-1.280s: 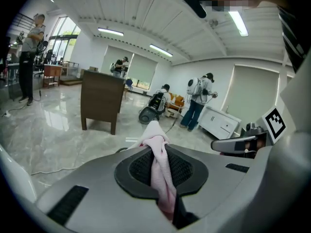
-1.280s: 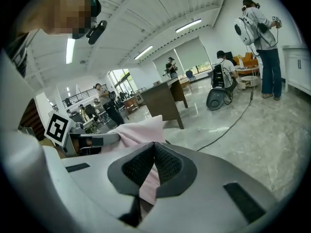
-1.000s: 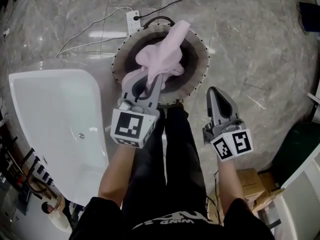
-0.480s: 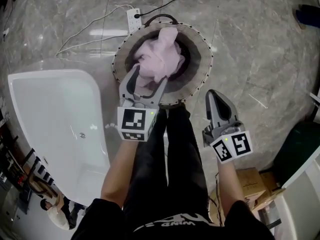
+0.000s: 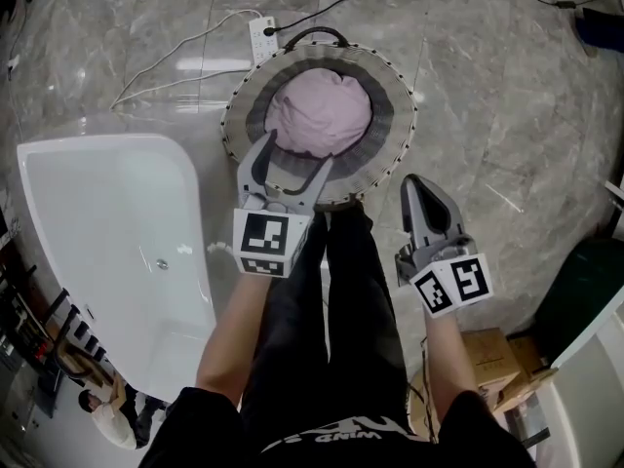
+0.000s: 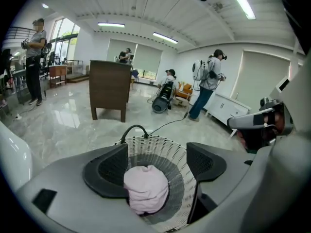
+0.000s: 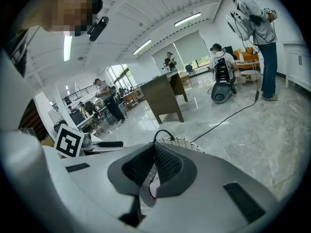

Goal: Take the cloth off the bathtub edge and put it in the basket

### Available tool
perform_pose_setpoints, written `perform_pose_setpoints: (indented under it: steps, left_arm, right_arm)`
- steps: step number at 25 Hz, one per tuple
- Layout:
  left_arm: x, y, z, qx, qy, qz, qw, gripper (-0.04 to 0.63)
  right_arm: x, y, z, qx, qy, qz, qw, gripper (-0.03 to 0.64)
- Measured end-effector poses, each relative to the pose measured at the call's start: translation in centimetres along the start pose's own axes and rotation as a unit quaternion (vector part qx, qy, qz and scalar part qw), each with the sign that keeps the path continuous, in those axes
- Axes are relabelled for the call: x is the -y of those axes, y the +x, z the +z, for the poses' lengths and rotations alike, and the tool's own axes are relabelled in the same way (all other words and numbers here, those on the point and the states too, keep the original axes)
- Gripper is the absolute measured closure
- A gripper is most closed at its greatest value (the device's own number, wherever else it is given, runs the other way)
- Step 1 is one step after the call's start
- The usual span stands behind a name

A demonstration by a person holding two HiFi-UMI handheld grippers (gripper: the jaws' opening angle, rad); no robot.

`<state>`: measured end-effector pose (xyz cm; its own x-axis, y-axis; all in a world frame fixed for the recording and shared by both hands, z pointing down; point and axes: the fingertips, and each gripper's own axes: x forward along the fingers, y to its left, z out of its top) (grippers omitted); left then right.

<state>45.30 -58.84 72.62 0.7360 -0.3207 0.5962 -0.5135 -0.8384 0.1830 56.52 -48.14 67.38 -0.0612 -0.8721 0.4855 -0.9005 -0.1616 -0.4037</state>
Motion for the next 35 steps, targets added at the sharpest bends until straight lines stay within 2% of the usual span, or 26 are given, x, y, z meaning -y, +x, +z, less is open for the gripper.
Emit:
perform_pose_setpoints:
  steps: [6, 10, 11, 13, 15, 19, 27, 31, 35]
  left_arm:
    - [0.6, -1.7, 1.5, 0.011, -0.005, -0.003, 0.9999, 0.237]
    - [1.6, -4.3, 3.8, 0.028, -0.013, -0.009, 0.9995, 0.420]
    - [1.8, -5.1, 4.7, 0.038, -0.015, -0.008, 0.9992, 0.494]
    - [2.3, -7.0, 6.9, 0.053, -0.017, 0.000, 0.9984, 0.552]
    - [3.0, -9.1, 9.3, 0.070, -0.029, 0.000, 0.9971, 0.581]
    - [4.3, -13.5, 15.2, 0.110, -0.055, -0.010, 0.9923, 0.581]
    - [9.0, -22.1, 25.4, 0.161, -0.028, -0.032, 0.9861, 0.581]
    - [10.9, -25.6, 28.1, 0.177, 0.007, -0.038, 0.9833, 0.581]
    - [11.4, -28.2, 28.3, 0.185, 0.027, -0.034, 0.9818, 0.581]
  right_arm:
    - [-0.7, -0.7, 1.0, 0.007, -0.005, 0.002, 1.000, 0.604]
    - [-1.9, -1.9, 2.9, 0.015, -0.008, 0.006, 1.000, 0.604]
    - [-2.3, -2.2, 3.5, 0.017, -0.009, 0.008, 1.000, 0.604]
    - [-3.0, -3.3, 4.7, 0.018, -0.010, 0.009, 1.000, 0.604]
    - [-3.8, -4.8, 6.0, 0.018, -0.007, 0.008, 1.000, 0.604]
    - [-5.9, -8.0, 10.2, 0.029, -0.015, 0.013, 0.999, 0.604]
    - [-11.6, -14.9, 19.8, 0.085, -0.057, 0.046, 0.994, 0.604]
    - [-13.6, -17.9, 22.6, 0.106, -0.086, 0.053, 0.989, 0.604]
    - [-14.8, -20.0, 23.2, 0.116, -0.102, 0.054, 0.987, 0.604]
